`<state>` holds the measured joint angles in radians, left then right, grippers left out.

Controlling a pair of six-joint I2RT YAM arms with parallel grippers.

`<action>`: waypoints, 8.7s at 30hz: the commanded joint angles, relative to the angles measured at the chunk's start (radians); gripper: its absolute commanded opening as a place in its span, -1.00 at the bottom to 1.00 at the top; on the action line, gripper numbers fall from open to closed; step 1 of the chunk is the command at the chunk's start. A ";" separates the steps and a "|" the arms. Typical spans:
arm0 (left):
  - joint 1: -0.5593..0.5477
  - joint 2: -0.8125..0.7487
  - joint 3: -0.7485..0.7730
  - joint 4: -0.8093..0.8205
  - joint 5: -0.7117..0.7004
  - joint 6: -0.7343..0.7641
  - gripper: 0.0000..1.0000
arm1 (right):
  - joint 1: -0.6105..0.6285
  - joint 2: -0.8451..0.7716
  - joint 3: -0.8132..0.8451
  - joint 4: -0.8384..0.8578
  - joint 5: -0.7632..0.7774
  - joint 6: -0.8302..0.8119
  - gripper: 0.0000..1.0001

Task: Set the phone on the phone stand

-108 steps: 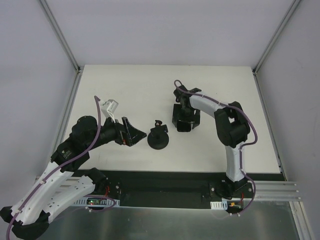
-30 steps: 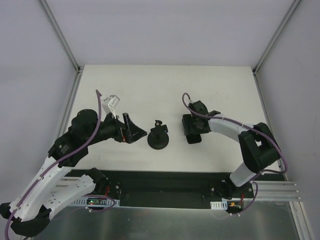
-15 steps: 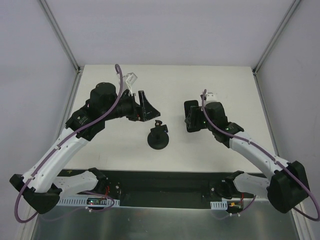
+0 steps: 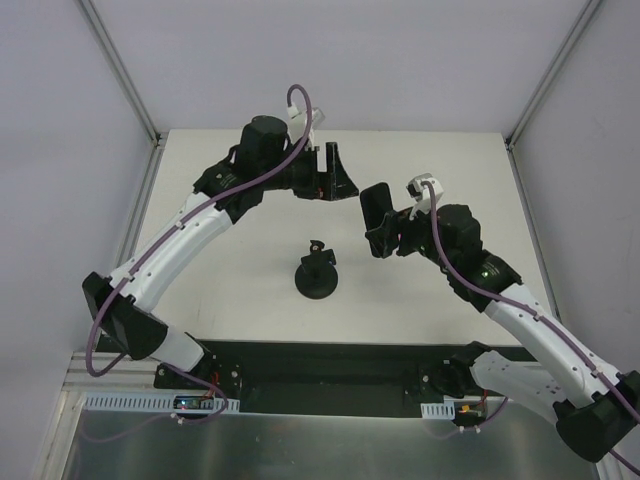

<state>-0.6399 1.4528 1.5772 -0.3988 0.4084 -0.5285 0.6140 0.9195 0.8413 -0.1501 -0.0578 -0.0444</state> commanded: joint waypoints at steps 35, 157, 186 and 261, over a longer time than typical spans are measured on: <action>-0.136 -0.040 -0.021 0.075 -0.069 0.133 -1.00 | 0.058 -0.108 0.097 -0.304 0.022 -0.012 0.93; -0.021 -0.637 -0.614 0.397 0.122 0.300 -1.00 | 0.354 0.246 0.236 -0.388 0.288 0.101 -0.99; -0.017 -0.505 -0.520 0.534 0.434 0.398 -1.00 | 0.168 0.117 0.120 -0.319 0.016 0.081 -0.99; 0.252 -0.178 -0.491 1.552 0.770 -1.156 -1.00 | 0.205 0.257 0.334 -0.402 0.293 0.201 -0.99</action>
<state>-0.3977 1.2911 1.0790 0.9600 1.2106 -1.4918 0.8150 1.2182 1.1164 -0.6235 0.2081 0.1280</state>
